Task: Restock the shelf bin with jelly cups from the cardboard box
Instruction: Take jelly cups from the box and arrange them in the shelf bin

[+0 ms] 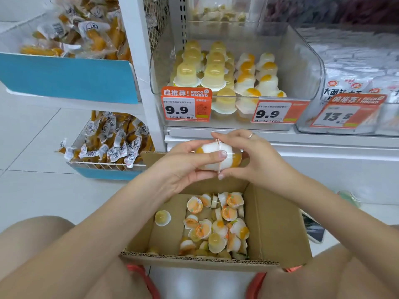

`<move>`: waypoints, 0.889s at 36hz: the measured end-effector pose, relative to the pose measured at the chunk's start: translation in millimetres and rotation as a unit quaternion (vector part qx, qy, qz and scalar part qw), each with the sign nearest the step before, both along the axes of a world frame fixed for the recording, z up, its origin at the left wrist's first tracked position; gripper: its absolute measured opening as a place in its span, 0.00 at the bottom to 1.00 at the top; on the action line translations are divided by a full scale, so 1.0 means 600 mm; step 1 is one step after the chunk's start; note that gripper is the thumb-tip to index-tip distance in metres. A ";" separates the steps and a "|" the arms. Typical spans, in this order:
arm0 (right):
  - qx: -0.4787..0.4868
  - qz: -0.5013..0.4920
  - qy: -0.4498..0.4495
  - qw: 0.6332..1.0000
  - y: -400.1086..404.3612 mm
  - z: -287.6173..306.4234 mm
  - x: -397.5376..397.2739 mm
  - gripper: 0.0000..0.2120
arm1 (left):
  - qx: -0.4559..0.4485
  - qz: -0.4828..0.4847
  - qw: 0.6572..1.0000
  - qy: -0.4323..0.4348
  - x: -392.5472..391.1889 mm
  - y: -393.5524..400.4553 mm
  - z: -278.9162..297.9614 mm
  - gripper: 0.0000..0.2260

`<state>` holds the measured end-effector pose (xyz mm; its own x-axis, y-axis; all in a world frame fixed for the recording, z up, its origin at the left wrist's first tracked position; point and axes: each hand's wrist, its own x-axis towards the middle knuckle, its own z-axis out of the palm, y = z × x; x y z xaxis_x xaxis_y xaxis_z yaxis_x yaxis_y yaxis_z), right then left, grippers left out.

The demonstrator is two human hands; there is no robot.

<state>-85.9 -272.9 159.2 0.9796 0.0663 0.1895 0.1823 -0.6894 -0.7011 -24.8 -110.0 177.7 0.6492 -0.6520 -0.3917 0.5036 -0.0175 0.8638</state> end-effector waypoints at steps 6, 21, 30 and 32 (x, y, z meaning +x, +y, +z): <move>0.063 -0.005 0.008 0.998 0.001 0.013 -0.009 0.38 | -0.008 0.020 1.000 0.010 -0.001 -0.003 0.005 0.24; 0.174 -0.032 0.021 0.984 0.001 0.022 -0.010 0.30 | -0.044 -0.021 0.997 0.063 0.003 -0.006 0.016 0.21; 0.161 -0.203 -0.064 0.964 -0.098 0.128 0.079 0.20 | 0.271 -0.032 0.883 -0.383 0.086 0.008 0.041 0.16; 0.084 -0.232 -0.049 0.968 -0.129 0.157 0.125 0.23 | 0.354 -0.037 0.785 -0.508 0.114 0.010 0.025 0.17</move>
